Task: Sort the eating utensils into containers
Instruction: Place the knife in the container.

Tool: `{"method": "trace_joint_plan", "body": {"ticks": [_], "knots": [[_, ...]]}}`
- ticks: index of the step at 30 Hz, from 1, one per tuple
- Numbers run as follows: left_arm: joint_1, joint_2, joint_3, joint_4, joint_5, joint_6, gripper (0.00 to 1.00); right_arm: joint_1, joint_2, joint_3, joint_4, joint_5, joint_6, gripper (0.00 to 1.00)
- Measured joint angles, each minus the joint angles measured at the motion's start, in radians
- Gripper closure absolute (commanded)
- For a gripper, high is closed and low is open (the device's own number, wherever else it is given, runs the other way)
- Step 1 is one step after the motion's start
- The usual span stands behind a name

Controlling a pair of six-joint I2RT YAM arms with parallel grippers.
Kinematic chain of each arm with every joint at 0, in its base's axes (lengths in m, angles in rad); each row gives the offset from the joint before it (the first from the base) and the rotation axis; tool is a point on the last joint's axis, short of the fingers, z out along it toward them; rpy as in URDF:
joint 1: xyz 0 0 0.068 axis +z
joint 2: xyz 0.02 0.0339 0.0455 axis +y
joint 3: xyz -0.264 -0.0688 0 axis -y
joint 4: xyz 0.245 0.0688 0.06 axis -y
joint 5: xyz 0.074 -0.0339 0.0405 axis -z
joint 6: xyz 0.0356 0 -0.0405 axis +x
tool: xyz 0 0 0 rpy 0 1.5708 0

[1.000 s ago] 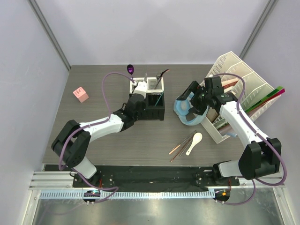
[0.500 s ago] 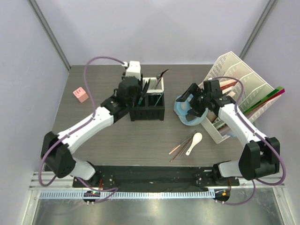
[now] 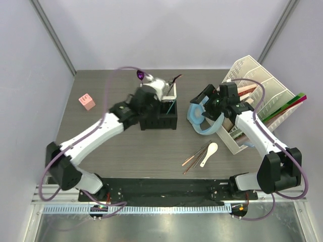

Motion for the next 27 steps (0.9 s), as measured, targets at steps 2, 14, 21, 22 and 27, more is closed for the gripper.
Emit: {"method": "trace_joint_plan", "body": {"ticks": [2, 14, 21, 22, 27], "knots": [[-0.082, 0.067, -0.044, -0.076, 0.031, 0.001, 0.80, 0.000, 0.000, 0.025, 0.001, 0.013, -0.006, 0.00], [-0.237, 0.424, 0.064, -0.217, 0.294, -0.003, 0.66, 0.015, 0.011, 0.137, -0.007, -0.010, -0.030, 0.01], [-0.274, 0.514, 0.163, -0.225, 0.383, 0.023, 0.65, 0.015, 0.011, 0.187, -0.027, -0.010, -0.031, 0.00], [-0.278, 0.523, 0.167, -0.224, 0.393, 0.026, 0.64, 0.015, 0.012, 0.193, -0.031, -0.010, -0.031, 0.00], [-0.302, 0.563, 0.169, -0.224, 0.427, 0.029, 0.63, 0.015, 0.025, 0.223, -0.032, -0.020, -0.035, 0.00]]}}
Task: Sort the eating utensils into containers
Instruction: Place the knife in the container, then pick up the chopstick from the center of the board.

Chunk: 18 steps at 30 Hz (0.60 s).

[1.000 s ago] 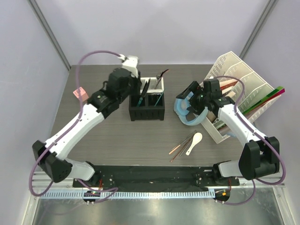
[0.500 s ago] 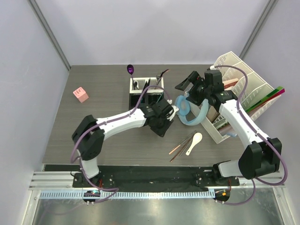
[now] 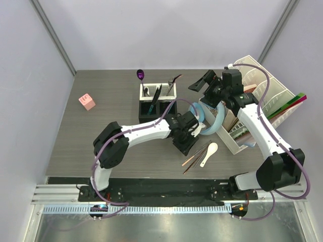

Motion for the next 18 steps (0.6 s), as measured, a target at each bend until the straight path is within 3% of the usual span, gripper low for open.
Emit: {"method": "trace_joint_plan", "body": {"ticks": [18], "knots": [[-0.075, 0.168, 0.102, 0.046, -0.006, 0.038, 0.63, -0.019, -0.023, 0.000, -0.039, -0.001, -0.008, 0.00]]}}
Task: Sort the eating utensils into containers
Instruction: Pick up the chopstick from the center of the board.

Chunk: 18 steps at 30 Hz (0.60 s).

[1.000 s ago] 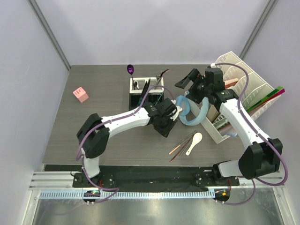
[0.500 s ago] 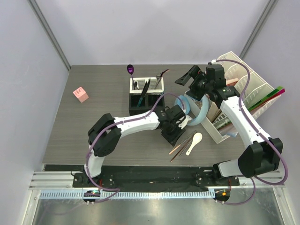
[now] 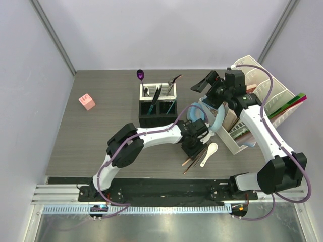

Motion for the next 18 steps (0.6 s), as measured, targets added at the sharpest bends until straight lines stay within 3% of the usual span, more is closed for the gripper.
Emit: {"method": "trace_joint_plan", "body": {"ticks": [8, 18], "knots": [[0.000, 0.021, 0.026, 0.016, -0.103, 0.010, 0.64, -0.024, -0.043, -0.031, -0.016, 0.000, -0.001, 0.00], [-0.001, 0.052, 0.069, 0.028, -0.132, 0.010, 0.65, -0.032, -0.047, -0.054, -0.024, -0.008, -0.001, 0.00]]}}
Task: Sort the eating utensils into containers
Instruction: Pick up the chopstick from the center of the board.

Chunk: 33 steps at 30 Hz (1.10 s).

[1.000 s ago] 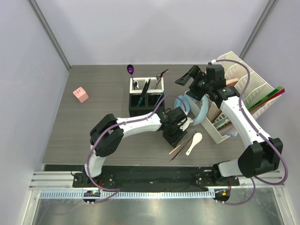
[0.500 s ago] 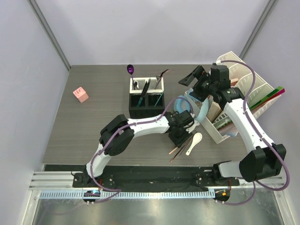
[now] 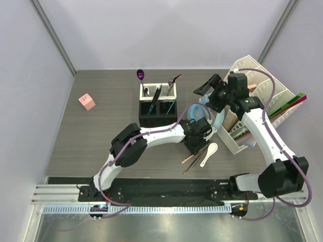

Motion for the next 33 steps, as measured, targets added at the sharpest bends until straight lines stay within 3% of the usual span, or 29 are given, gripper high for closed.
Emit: {"method": "trace_joint_plan", "body": {"ticks": [5, 11, 15, 26, 33], "knots": [[0.000, 0.024, 0.031, 0.014, -0.007, 0.000, 0.68, -0.011, 0.000, 0.000, 0.000, -0.005, 0.000, 0.00], [-0.002, 0.023, 0.009, 0.052, -0.037, -0.003, 0.84, -0.024, 0.008, 0.000, 0.000, -0.008, 0.000, 0.00], [-0.001, 0.002, -0.045, 0.098, -0.037, -0.011, 1.00, -0.026, 0.034, 0.000, 0.000, -0.018, 0.002, 0.00], [0.019, -0.064, -0.172, 0.222, -0.013, -0.047, 1.00, -0.026, 0.056, 0.004, 0.011, -0.041, 0.012, 0.00], [0.090, -0.153, -0.304, 0.238, 0.008, -0.111, 1.00, -0.028, 0.079, 0.021, 0.011, -0.048, 0.017, 0.00]]}}
